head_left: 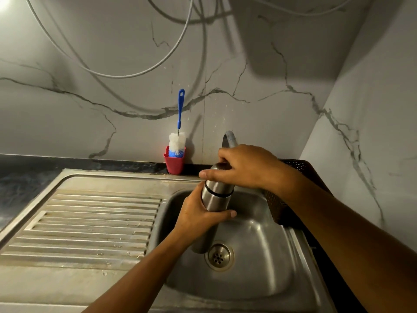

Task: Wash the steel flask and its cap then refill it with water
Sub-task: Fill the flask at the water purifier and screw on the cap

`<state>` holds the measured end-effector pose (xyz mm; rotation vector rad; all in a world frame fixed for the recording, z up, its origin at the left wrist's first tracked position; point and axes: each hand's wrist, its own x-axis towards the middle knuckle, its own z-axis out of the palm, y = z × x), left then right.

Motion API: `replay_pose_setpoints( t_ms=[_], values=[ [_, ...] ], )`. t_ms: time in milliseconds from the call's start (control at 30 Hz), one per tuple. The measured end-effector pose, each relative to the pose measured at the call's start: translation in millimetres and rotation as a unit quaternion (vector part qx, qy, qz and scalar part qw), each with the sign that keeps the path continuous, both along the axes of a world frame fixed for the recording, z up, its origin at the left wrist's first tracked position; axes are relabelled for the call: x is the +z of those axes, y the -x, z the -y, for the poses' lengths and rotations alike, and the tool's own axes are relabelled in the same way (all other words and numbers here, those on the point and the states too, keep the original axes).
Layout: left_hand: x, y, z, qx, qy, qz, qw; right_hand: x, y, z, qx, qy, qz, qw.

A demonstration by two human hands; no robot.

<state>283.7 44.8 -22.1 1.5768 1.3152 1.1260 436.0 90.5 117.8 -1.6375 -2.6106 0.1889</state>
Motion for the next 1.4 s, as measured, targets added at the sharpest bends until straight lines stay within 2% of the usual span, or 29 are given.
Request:
replay_pose_setpoints(
  t_ms=[67,100,167,267,367,433,500,567,600,667,733,800,867,933,967,1033,1100,1167,1200,1267,1333,1400],
  values=[
    [3,0,-1,-0.002,0.005,0.004,1.0,13,-9,2,0.034,0.117,-0.122,0.985],
    [4,1,-2,-0.002,0.007,0.009,1.0,21,-13,3,0.057,0.166,-0.155,0.972],
    [6,3,-2,0.002,0.012,0.016,1.0,30,-17,5,0.097,0.183,-0.15,0.967],
    [3,3,-1,0.003,0.01,0.016,1.0,23,-10,5,0.08,0.091,-0.118,0.985],
    [3,-2,1,0.013,0.0,0.025,1.0,4,0,2,-0.005,-0.05,-0.036,0.998],
    [3,-5,2,0.01,0.0,0.022,1.0,-7,7,3,-0.046,-0.08,0.014,0.996],
    [2,-5,3,0.006,0.0,0.017,1.0,-8,9,5,-0.064,-0.035,0.017,0.997],
    [1,-2,2,0.012,0.002,0.021,1.0,4,3,10,-0.032,0.091,-0.064,0.993],
    [2,-1,2,0.016,0.005,0.023,1.0,12,-1,12,0.0,0.174,-0.122,0.977],
    [3,2,1,0.023,0.007,0.023,0.999,29,-8,16,0.061,0.241,-0.168,0.954],
    [5,3,0,0.02,0.012,0.02,1.0,30,-10,13,0.068,0.196,-0.159,0.965],
    [7,2,0,0.017,0.008,0.014,1.0,23,-4,9,0.027,0.108,-0.133,0.985],
    [7,0,0,0.014,0.001,0.013,1.0,10,5,5,-0.041,-0.001,-0.041,0.998],
    [5,-2,2,0.011,0.001,0.017,1.0,-6,12,0,-0.069,-0.062,0.015,0.996],
    [4,-2,3,0.011,0.001,0.019,1.0,-9,12,-1,-0.074,-0.049,0.003,0.996],
    [3,0,3,0.015,0.0,0.019,1.0,-5,4,-2,-0.067,0.052,-0.081,0.993],
    [4,3,3,0.02,0.004,0.022,1.0,6,-4,1,-0.003,0.181,-0.153,0.971],
    [6,5,3,0.024,0.009,0.027,0.999,13,-10,4,0.074,0.236,-0.18,0.952],
    [7,5,2,0.025,0.009,0.029,0.999,13,-12,4,0.087,0.229,-0.189,0.951],
    [9,4,2,0.022,0.005,0.023,0.999,9,-9,2,0.059,0.157,-0.196,0.966],
    [11,1,2,0.02,0.0,0.016,1.0,2,-2,0,-0.016,0.042,-0.107,0.993],
    [11,-2,3,0.016,-0.005,0.022,1.0,-9,7,0,-0.062,-0.031,-0.009,0.998]
  ],
)
